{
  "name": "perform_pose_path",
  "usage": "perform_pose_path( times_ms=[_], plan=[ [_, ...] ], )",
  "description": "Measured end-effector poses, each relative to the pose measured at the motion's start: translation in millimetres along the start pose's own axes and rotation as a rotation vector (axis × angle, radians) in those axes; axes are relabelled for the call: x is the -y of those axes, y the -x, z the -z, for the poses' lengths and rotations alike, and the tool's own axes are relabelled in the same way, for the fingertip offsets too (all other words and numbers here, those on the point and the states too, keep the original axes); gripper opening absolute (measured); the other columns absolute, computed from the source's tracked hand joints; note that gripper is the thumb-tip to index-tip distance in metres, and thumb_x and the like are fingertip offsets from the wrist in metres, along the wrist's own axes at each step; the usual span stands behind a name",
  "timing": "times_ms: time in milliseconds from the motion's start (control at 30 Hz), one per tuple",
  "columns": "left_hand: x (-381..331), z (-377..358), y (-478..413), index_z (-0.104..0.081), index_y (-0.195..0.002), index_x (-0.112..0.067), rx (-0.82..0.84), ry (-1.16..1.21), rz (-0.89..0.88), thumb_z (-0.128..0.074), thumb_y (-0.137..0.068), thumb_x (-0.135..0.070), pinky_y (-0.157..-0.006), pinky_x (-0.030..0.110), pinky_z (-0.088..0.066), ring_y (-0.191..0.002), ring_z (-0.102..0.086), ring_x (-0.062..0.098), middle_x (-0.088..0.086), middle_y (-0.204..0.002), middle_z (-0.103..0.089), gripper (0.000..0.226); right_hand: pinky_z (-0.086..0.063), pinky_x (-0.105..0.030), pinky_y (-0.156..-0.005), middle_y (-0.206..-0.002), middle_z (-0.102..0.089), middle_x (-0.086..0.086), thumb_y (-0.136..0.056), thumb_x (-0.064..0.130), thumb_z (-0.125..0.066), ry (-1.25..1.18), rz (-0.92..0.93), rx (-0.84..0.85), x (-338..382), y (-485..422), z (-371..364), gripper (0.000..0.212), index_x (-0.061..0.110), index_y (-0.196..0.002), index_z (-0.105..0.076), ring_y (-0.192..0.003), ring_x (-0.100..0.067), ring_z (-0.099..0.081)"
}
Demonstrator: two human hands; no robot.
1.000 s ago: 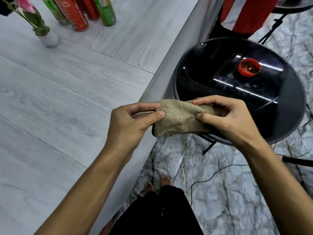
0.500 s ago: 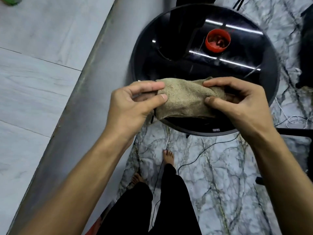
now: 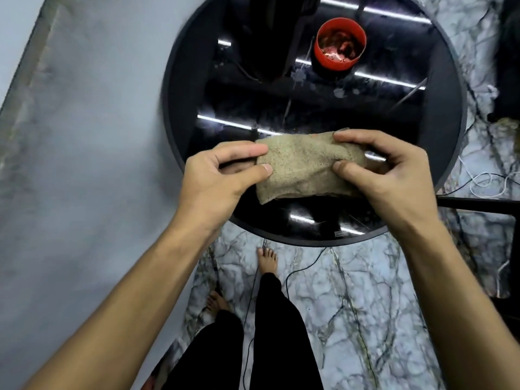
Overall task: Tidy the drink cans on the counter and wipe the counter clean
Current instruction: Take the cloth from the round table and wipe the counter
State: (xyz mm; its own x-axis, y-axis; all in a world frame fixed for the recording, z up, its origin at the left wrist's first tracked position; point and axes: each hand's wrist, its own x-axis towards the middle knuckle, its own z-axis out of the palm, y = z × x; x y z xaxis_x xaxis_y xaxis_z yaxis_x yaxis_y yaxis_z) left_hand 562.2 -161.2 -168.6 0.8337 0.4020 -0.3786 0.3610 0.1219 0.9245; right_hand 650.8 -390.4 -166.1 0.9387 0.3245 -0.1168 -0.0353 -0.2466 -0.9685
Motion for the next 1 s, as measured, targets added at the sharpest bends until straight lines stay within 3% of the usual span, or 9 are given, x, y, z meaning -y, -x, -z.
perform_pose_path(
  times_ms=[100,233,333,433,633,800,867,933,1000],
  plan=[
    [18,-7,-15,-0.082,-0.104,-0.016,-0.003,-0.015,0.032,-0.087,-0.078,-0.006,-0.089,0.019,-0.056,-0.104,-0.074,0.012,-0.007,-0.118,-0.075,0.028,-0.056,-0.019,-0.079,-0.109,-0.077,0.010,-0.078,0.006,-0.078,0.028,-0.030,-0.028,-25,-6,-4,0.038,0.032,-0.106,-0.078,-0.099,-0.003,-0.072],
    [37,-15,-29,-0.082,-0.104,-0.017,-0.011,-0.063,0.060,-0.086,-0.079,-0.005,-0.095,0.024,-0.057,-0.105,-0.074,0.013,-0.008,-0.119,-0.074,0.029,-0.061,-0.033,-0.083,-0.117,-0.074,0.016,-0.077,0.016,-0.076,0.106,-0.084,-0.028,-54,-8,-8,0.041,0.038,-0.112,-0.077,-0.107,-0.009,-0.072],
    [47,-19,-34,-0.081,-0.104,-0.020,-0.005,-0.142,0.058,-0.085,-0.080,-0.004,-0.098,0.027,-0.057,-0.106,-0.073,0.013,-0.008,-0.120,-0.072,0.029,-0.058,-0.029,-0.085,-0.117,-0.072,0.017,-0.079,0.014,-0.079,0.223,-0.071,-0.013,-68,-8,-9,0.044,0.032,-0.119,-0.075,-0.102,-0.006,-0.070],
    [54,-22,-36,-0.079,-0.103,-0.025,-0.006,-0.243,0.024,-0.086,-0.080,-0.005,-0.091,0.019,-0.056,-0.106,-0.071,0.011,-0.010,-0.121,-0.069,0.032,-0.049,-0.018,-0.089,-0.112,-0.068,0.016,-0.082,0.013,-0.081,0.391,-0.006,0.025,-73,-8,-9,0.045,0.025,-0.124,-0.074,-0.100,0.002,-0.061],
    [55,-24,-30,-0.078,-0.104,-0.028,-0.035,-0.329,-0.030,-0.085,-0.083,-0.011,-0.080,0.011,-0.055,-0.101,-0.069,0.000,-0.015,-0.117,-0.066,0.028,-0.050,-0.040,-0.097,-0.116,-0.061,0.007,-0.084,0.023,-0.080,0.571,-0.001,0.066,-68,-9,-8,0.044,0.025,-0.127,-0.072,-0.110,-0.017,-0.057],
    [47,-25,-20,-0.075,-0.115,-0.029,-0.088,-0.555,-0.227,-0.077,-0.091,-0.026,-0.095,0.014,-0.049,-0.115,-0.060,-0.005,-0.021,-0.119,-0.064,0.024,-0.031,-0.012,-0.099,-0.134,-0.059,0.003,-0.088,0.036,-0.078,0.690,0.012,0.024,-65,-6,-2,0.043,0.023,-0.129,-0.072,-0.120,-0.018,-0.051],
    [42,-26,-17,-0.072,-0.123,-0.029,-0.049,-0.642,-0.282,-0.073,-0.093,-0.031,-0.104,0.014,-0.042,-0.122,-0.055,-0.007,-0.023,-0.127,-0.061,0.030,-0.033,-0.019,-0.104,-0.143,-0.056,0.001,-0.090,0.038,-0.076,0.737,0.048,0.020,-60,-5,-1,0.045,0.021,-0.131,-0.071,-0.127,-0.019,-0.049],
    [37,-28,-14,-0.067,-0.131,-0.027,0.013,-0.710,-0.303,-0.070,-0.095,-0.033,-0.113,0.025,-0.040,-0.131,-0.051,-0.002,-0.020,-0.136,-0.058,0.037,-0.040,-0.034,-0.109,-0.149,-0.053,-0.002,-0.091,0.041,-0.072,0.777,0.090,0.038,-54,-4,0,0.048,0.019,-0.133,-0.069,-0.135,-0.022,-0.047],
    [33,-30,-13,-0.061,-0.139,-0.025,0.076,-0.790,-0.318,-0.067,-0.096,-0.034,-0.119,0.032,-0.036,-0.140,-0.044,0.003,-0.016,-0.146,-0.053,0.045,-0.040,-0.039,-0.111,-0.153,-0.051,-0.004,-0.093,0.044,-0.067,0.806,0.119,0.074,-46,-5,1,0.051,0.017,-0.136,-0.067,-0.140,-0.023,-0.046]
  ],
)
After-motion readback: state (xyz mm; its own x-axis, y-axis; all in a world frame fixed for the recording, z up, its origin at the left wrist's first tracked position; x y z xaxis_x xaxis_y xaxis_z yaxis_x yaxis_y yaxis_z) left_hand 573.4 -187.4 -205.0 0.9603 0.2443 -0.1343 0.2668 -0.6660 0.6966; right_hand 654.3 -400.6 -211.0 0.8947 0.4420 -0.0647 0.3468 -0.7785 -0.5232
